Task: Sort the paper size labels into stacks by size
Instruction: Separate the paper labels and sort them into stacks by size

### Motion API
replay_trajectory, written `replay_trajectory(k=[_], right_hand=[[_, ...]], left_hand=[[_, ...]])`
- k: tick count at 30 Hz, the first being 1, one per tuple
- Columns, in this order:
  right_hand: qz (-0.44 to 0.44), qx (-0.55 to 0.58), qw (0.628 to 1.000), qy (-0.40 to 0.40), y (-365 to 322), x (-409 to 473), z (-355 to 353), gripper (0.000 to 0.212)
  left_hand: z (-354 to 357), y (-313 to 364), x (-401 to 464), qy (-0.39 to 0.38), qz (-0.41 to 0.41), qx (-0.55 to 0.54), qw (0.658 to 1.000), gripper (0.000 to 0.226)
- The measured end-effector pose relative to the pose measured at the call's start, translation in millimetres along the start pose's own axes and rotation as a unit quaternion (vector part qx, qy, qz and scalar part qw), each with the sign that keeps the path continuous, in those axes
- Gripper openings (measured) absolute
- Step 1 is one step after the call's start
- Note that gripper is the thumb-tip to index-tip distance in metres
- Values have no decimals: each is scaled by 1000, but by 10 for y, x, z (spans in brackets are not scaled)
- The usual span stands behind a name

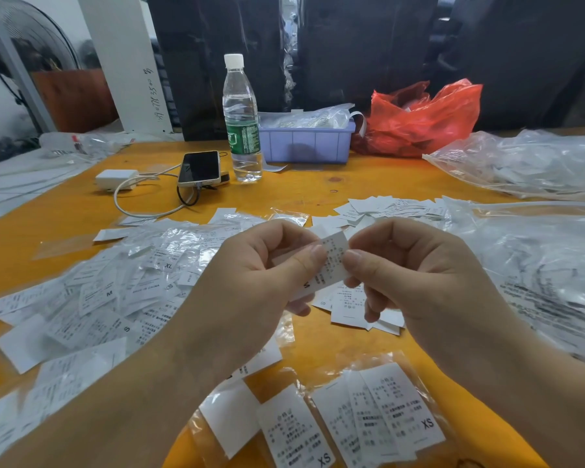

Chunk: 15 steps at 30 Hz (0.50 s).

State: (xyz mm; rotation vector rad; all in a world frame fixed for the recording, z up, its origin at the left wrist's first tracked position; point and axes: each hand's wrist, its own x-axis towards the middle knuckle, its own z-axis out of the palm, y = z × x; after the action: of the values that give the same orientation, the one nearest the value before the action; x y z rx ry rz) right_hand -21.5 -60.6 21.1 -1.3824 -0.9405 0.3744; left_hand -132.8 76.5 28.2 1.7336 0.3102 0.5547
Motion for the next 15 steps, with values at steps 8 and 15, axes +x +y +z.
replay_trajectory(k=[8, 15], right_hand=[[-51, -106, 993, 19, -15, -57, 27, 11], [-60, -147, 987, -7, -7, -96, 39, 14]], left_hand=[[-14, -13, 16, 18, 0, 4, 1000, 16], [-29, -22, 14, 21, 4, 10, 1000, 20]])
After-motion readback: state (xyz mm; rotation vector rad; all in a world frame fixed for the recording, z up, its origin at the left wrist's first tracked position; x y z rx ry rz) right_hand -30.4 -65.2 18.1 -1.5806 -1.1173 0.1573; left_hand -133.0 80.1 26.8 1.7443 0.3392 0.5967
